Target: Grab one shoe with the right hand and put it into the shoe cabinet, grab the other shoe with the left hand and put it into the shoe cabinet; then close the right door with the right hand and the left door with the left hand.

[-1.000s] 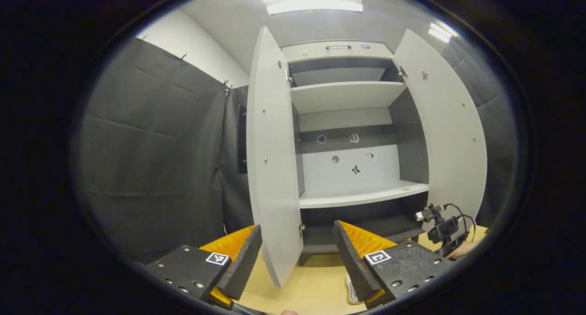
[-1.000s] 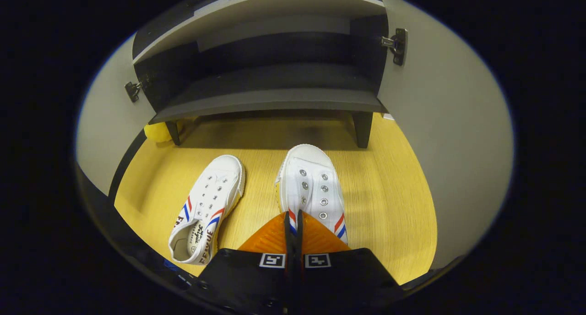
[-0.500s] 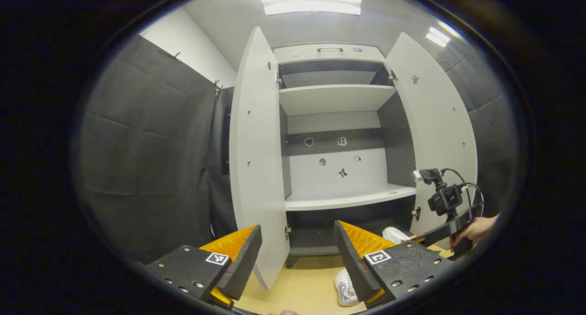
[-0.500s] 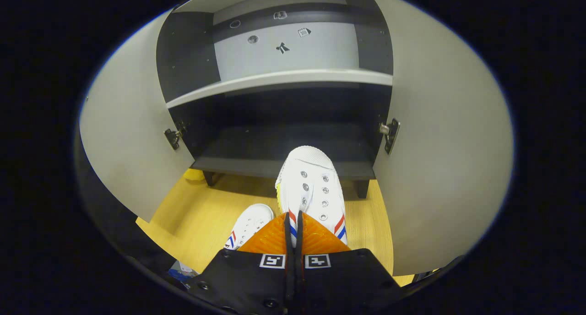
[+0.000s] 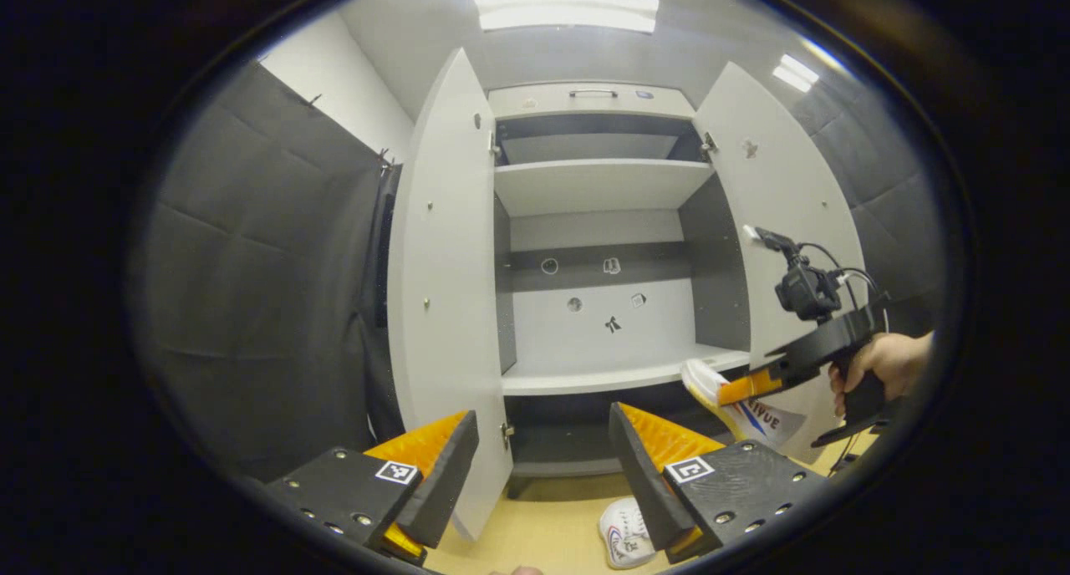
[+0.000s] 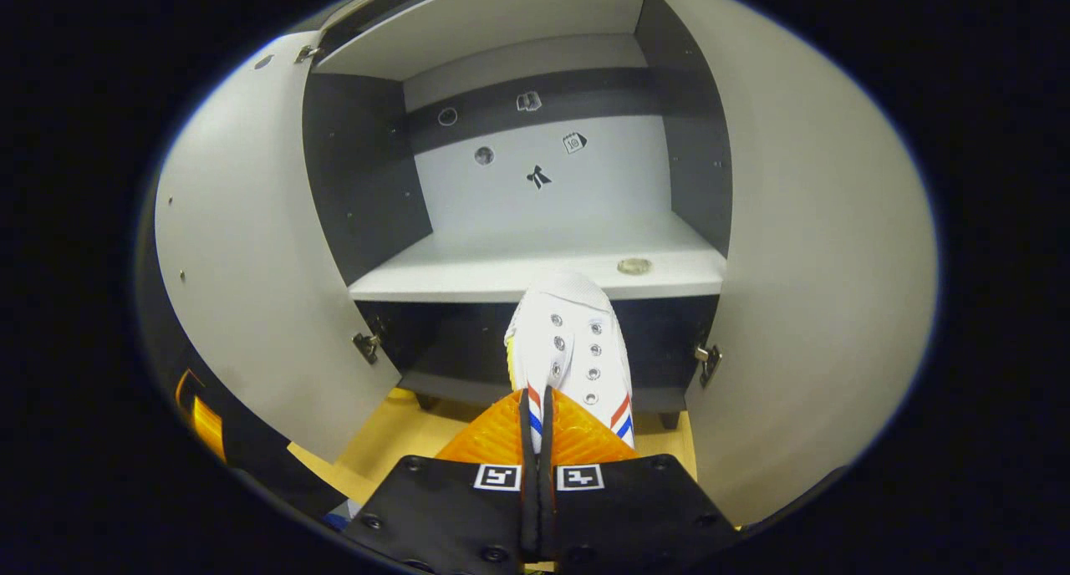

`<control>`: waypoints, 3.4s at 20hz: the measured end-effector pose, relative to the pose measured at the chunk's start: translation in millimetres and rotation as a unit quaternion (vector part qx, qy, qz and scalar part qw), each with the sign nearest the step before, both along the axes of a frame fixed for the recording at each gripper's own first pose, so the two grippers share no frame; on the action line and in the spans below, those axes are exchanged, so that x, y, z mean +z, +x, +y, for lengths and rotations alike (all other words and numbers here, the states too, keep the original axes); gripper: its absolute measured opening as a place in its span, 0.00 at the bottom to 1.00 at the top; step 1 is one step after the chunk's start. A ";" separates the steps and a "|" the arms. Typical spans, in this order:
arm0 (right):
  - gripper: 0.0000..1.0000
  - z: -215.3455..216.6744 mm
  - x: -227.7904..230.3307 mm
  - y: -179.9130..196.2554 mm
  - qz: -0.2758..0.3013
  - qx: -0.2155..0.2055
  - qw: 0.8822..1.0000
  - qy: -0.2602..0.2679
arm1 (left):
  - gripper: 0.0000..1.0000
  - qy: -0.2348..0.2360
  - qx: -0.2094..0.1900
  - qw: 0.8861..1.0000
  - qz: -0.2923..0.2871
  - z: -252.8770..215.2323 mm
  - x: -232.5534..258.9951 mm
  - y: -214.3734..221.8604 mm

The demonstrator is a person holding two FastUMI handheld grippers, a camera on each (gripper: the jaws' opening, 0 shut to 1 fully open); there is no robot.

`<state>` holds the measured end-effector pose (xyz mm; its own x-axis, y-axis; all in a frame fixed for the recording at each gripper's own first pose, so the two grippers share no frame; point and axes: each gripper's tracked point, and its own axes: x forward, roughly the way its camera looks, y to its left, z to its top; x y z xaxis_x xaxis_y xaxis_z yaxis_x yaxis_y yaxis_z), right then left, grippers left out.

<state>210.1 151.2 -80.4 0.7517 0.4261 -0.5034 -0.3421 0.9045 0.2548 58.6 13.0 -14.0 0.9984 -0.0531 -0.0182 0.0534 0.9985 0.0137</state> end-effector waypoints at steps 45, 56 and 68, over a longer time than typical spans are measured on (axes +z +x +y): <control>0.98 -48.7 109.5 21.8 -0.252 -0.055 0.966 -0.017 | 0.91 -0.005 -0.088 0.966 0.244 -39.9 -183.9 51.6; 0.98 -72.4 77.2 -37.4 -0.223 -0.061 0.972 -0.044 | 0.91 0.011 -0.134 0.924 0.359 -76.7 -304.3 29.2; 0.98 -84.7 68.9 -52.6 -0.202 -0.065 0.976 -0.053 | 1.00 0.008 -0.155 0.882 0.444 -78.3 -347.9 16.6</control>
<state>157.5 66.4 -11.5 0.9423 0.2746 -0.1915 -0.2749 0.9611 0.0252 75.1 -65.3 -361.9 0.5271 -0.3140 -0.7896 0.3211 0.9339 -0.1571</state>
